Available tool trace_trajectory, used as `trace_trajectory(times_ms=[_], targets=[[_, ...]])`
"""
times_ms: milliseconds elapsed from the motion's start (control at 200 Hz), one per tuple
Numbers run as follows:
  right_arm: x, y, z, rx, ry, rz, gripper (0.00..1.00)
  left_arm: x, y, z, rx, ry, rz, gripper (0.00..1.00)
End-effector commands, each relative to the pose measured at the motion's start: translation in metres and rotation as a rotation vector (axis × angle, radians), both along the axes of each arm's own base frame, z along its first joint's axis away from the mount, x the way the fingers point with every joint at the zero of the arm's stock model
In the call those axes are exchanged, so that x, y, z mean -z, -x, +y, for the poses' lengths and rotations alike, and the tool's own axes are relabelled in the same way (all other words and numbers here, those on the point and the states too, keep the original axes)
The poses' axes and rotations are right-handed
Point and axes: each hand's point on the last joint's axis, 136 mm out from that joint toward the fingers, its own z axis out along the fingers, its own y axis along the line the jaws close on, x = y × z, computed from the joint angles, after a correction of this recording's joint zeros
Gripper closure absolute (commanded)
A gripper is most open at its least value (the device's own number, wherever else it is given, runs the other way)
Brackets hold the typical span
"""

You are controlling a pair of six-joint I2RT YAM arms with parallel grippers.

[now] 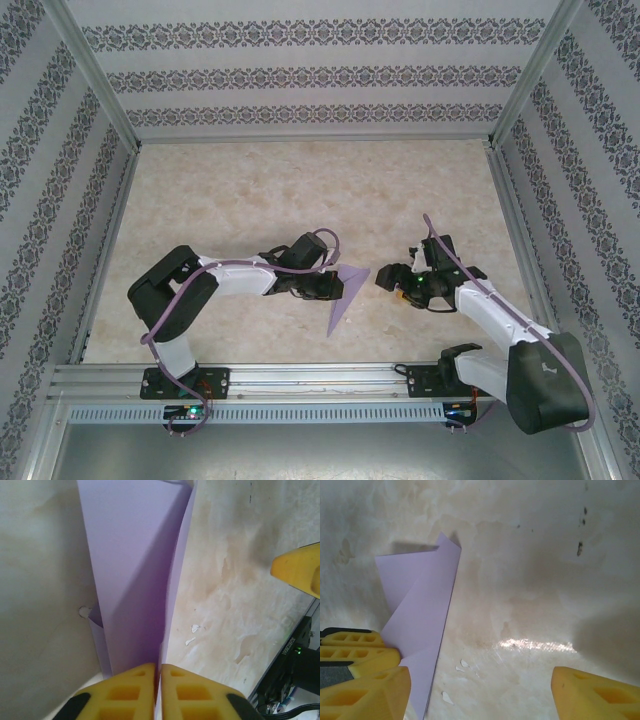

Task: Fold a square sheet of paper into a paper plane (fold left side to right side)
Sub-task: Turn over the paper plane at the bottom-center of the table.

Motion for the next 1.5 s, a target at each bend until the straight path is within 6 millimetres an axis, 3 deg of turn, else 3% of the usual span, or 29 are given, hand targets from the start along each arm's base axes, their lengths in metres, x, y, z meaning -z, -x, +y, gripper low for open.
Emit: trace_trajectory(times_ms=[0,390,580,730,1009,1214,1494], targets=[[-0.009,-0.001,0.006,0.052,-0.06,0.062,0.27,-0.018,-0.008,0.002,0.015,0.019,-0.074,0.95],[-0.045,-0.02,0.016,0.25,-0.096,0.074,0.3,-0.067,-0.01,0.057,0.051,-0.225,-0.338,1.0],[-0.059,-0.03,0.028,0.264,-0.106,0.078,0.32,-0.079,-0.009,0.076,0.092,-0.39,-0.452,1.0],[-0.059,-0.034,0.035,0.271,-0.099,0.115,0.35,-0.066,-0.001,0.07,0.158,-0.484,-0.489,1.0],[-0.039,-0.035,0.039,0.295,-0.052,0.217,0.4,-0.031,0.019,0.043,0.302,-0.638,-0.518,1.0],[-0.023,-0.032,0.037,0.3,-0.021,0.253,0.44,-0.02,0.033,0.023,0.336,-0.635,-0.511,1.0],[-0.009,-0.023,0.033,0.311,-0.009,0.283,0.48,-0.01,0.052,-0.001,0.345,-0.52,-0.457,0.85]])
